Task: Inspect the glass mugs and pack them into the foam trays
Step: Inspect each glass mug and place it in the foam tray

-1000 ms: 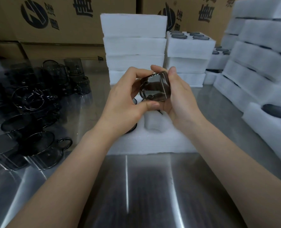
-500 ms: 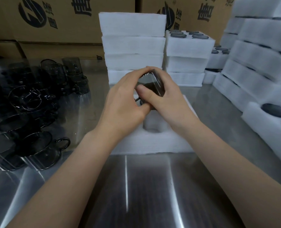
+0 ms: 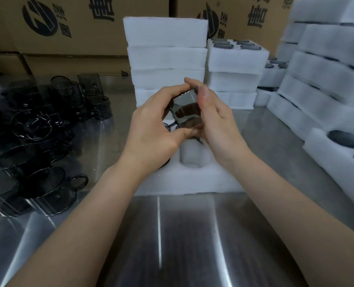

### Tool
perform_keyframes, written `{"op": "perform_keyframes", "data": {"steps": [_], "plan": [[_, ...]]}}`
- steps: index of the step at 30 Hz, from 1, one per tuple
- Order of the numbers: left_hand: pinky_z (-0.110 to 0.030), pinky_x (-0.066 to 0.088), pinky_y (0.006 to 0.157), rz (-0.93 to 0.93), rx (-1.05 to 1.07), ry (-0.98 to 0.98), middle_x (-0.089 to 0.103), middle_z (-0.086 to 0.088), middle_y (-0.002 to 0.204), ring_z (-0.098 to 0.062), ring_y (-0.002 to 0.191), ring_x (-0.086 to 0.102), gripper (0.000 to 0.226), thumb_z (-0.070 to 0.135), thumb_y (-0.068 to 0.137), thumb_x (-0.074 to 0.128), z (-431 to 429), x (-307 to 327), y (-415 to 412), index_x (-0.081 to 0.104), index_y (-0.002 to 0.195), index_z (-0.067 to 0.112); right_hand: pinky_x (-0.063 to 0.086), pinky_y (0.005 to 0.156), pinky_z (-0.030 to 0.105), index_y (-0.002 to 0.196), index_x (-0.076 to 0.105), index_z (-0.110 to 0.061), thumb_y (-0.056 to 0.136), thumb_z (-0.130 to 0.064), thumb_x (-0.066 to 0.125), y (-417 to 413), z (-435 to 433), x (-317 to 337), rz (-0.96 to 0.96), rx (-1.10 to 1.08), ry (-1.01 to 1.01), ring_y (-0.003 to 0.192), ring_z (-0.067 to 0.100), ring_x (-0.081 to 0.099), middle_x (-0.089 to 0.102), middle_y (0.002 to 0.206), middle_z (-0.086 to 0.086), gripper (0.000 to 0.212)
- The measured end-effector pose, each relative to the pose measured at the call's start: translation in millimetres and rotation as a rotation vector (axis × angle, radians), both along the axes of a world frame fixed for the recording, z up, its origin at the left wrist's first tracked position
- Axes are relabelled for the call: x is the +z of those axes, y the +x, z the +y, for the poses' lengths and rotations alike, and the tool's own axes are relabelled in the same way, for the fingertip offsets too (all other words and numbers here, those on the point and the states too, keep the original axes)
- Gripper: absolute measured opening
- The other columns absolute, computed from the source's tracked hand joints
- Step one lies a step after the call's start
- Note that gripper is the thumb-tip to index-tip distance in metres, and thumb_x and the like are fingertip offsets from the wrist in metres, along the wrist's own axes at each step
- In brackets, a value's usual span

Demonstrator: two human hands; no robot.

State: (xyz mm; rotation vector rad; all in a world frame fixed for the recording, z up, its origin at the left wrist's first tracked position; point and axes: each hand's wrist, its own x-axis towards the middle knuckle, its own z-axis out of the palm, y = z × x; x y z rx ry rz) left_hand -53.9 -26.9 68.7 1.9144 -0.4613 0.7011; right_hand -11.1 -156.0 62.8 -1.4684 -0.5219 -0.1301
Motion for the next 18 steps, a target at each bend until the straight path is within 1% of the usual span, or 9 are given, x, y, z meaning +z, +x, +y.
{"op": "perform_keyframes", "data": {"steps": [1,3,5,9,11,13,15,16,18], "plan": [[-0.033,0.05,0.097,0.009,-0.009,-0.001,0.063,0.003,0.116,-0.012,0.11,0.06,0.07,0.005,0.067,0.086,0.3,-0.4,0.2,0.055,0.13,0.012,0.054,0.093,0.044,0.13,0.058,-0.029,0.099,-0.046,0.038,0.2,-0.3,0.5,0.022,0.013,0.036,0.12,0.022,0.06,0.062,0.131,0.006,0.041],[-0.036,0.049,0.099,0.017,-0.027,0.002,0.062,0.002,0.118,-0.014,0.112,0.059,0.07,0.004,0.067,0.085,0.7,-1.1,0.3,0.053,0.129,0.01,0.057,0.079,0.039,0.127,0.061,-0.03,0.103,-0.043,0.035,-0.5,-0.9,2.4,0.076,0.049,0.109,0.111,0.023,0.066,0.068,0.121,0.005,0.037],[-0.035,0.047,0.101,0.013,-0.047,0.008,0.06,0.002,0.12,-0.013,0.115,0.058,0.068,0.002,0.069,0.084,1.1,-1.4,-0.1,0.052,0.128,0.009,0.056,0.072,0.036,0.122,0.063,-0.033,0.104,-0.043,0.034,-0.5,-1.6,4.0,0.119,0.083,0.153,0.106,0.022,0.069,0.071,0.115,0.002,0.036],[-0.036,0.043,0.107,-0.028,-0.093,0.004,0.055,0.003,0.127,-0.013,0.127,0.052,0.065,-0.002,0.07,0.082,2.0,-2.5,0.6,0.048,0.121,0.018,0.056,0.074,0.036,0.124,0.062,-0.033,0.101,-0.047,0.039,5.6,-2.9,4.1,0.211,0.176,0.232,0.109,0.021,0.068,0.07,0.121,0.0,0.036],[-0.038,0.041,0.11,-0.053,-0.101,-0.005,0.052,0.008,0.128,-0.017,0.134,0.046,0.068,-0.008,0.069,0.08,1.8,-3.6,1.5,0.045,0.118,0.024,0.054,0.084,0.04,0.133,0.055,-0.026,0.096,-0.051,0.044,7.7,-2.0,4.5,0.281,0.278,0.291,0.114,0.02,0.064,0.064,0.129,0.002,0.046],[-0.028,0.042,0.107,-0.06,-0.08,-0.011,0.051,0.009,0.128,-0.014,0.134,0.045,0.069,-0.012,0.069,0.077,0.5,-5.0,2.1,0.044,0.119,0.023,0.051,0.088,0.042,0.135,0.053,-0.017,0.095,-0.053,0.043,8.4,-1.6,4.4,0.325,0.39,0.316,0.113,0.022,0.061,0.062,0.127,0.009,0.055],[-0.011,0.045,0.093,-0.047,-0.065,-0.022,0.052,0.007,0.128,-0.001,0.124,0.051,0.068,-0.011,0.07,0.075,-0.2,-5.6,2.2,0.044,0.122,0.021,0.054,0.081,0.04,0.128,0.058,-0.01,0.096,-0.054,0.042,7.4,-2.2,4.5,0.356,0.433,0.307,0.105,0.025,0.063,0.064,0.116,0.014,0.056],[-0.008,0.045,0.088,-0.033,-0.063,-0.026,0.052,0.008,0.128,0.002,0.118,0.053,0.067,-0.008,0.071,0.076,-0.5,-5.8,2.0,0.044,0.122,0.022,0.056,0.076,0.038,0.123,0.06,-0.007,0.096,-0.053,0.043,6.7,-2.3,4.5,0.362,0.418,0.295,0.099,0.026,0.066,0.067,0.11,0.015,0.057],[-0.008,0.045,0.087,-0.005,-0.04,0.001,0.053,0.012,0.127,0.003,0.115,0.055,0.07,0.003,0.071,0.082,0.0,-6.2,2.5,0.043,0.124,0.026,0.057,0.073,0.037,0.115,0.065,-0.004,0.094,-0.05,0.048,5.2,-2.7,3.3,0.322,0.327,0.254,0.095,0.027,0.07,0.071,0.106,0.017,0.054]]}}
